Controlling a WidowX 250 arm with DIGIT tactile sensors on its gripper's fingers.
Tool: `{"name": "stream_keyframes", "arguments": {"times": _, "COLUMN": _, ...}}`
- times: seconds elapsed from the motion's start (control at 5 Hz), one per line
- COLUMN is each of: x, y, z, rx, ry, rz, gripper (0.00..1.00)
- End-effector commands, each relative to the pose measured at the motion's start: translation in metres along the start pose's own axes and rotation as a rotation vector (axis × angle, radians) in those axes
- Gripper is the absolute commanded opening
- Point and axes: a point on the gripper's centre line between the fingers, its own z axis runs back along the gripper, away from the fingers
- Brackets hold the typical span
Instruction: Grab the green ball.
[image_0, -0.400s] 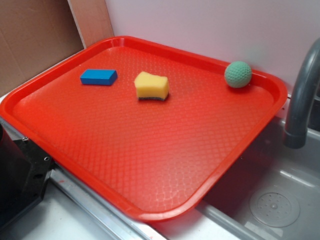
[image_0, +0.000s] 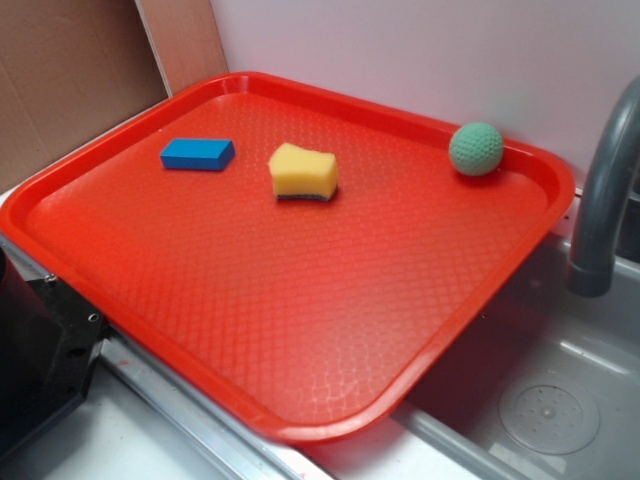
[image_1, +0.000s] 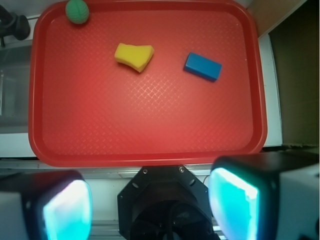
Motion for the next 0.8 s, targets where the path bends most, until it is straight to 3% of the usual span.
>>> {"name": "stream_keyframes", "arguments": {"times": 0.0, "x": 0.018, "y": -0.003, "z": -0.009, "rx": -0.001, "ry": -0.066, "rz": 0.094, "gripper": 1.00}}
{"name": "stream_keyframes", "arguments": {"times": 0.2, "x": 0.049, "y": -0.003, "z": -0.035, "rx": -0.002, "ry": -0.090, "rz": 0.153, "gripper": 1.00}}
{"name": "stream_keyframes", "arguments": {"times": 0.4, "x": 0.082, "y": -0.012, "z": -0.062, "rx": -0.022, "ry": -0.171, "rz": 0.181, "gripper": 1.00}}
{"name": "stream_keyframes", "arguments": {"times": 0.6, "x": 0.107, "y": -0.025, "z": -0.086, "rx": 0.004, "ry": -0.251, "rz": 0.189, "gripper": 1.00}}
